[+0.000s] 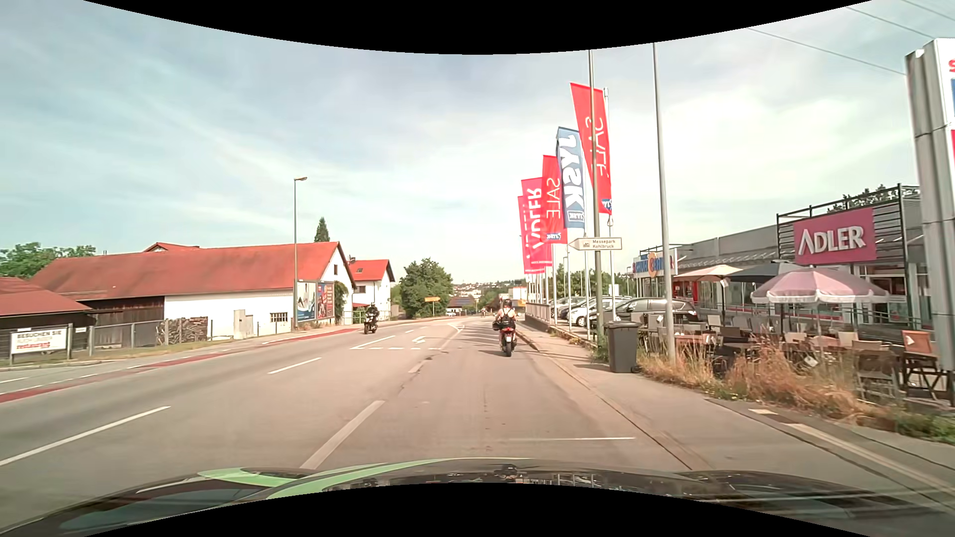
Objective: Follow the waypoints while adhering to traffic rules and regulations
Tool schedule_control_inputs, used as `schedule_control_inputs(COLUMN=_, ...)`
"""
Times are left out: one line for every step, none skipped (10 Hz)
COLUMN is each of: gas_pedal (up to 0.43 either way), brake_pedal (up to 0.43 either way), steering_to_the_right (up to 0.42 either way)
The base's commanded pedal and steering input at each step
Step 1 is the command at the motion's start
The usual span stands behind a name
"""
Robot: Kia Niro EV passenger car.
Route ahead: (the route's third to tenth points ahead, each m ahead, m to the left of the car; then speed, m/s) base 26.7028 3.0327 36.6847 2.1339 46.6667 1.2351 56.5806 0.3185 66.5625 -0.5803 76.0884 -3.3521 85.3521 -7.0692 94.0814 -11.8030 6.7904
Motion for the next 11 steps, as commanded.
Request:
schedule_control_inputs(gas_pedal=0.067, brake_pedal=0.000, steering_to_the_right=0.001)
schedule_control_inputs(gas_pedal=0.067, brake_pedal=0.000, steering_to_the_right=0.000)
schedule_control_inputs(gas_pedal=0.067, brake_pedal=0.000, steering_to_the_right=-0.001)
schedule_control_inputs(gas_pedal=0.067, brake_pedal=0.000, steering_to_the_right=-0.001)
schedule_control_inputs(gas_pedal=0.067, brake_pedal=0.000, steering_to_the_right=-0.001)
schedule_control_inputs(gas_pedal=0.067, brake_pedal=0.000, steering_to_the_right=-0.001)
schedule_control_inputs(gas_pedal=0.067, brake_pedal=0.000, steering_to_the_right=-0.001)
schedule_control_inputs(gas_pedal=0.067, brake_pedal=0.000, steering_to_the_right=-0.001)
schedule_control_inputs(gas_pedal=0.067, brake_pedal=0.000, steering_to_the_right=-0.001)
schedule_control_inputs(gas_pedal=0.067, brake_pedal=0.000, steering_to_the_right=-0.001)
schedule_control_inputs(gas_pedal=0.059, brake_pedal=0.000, steering_to_the_right=-0.002)
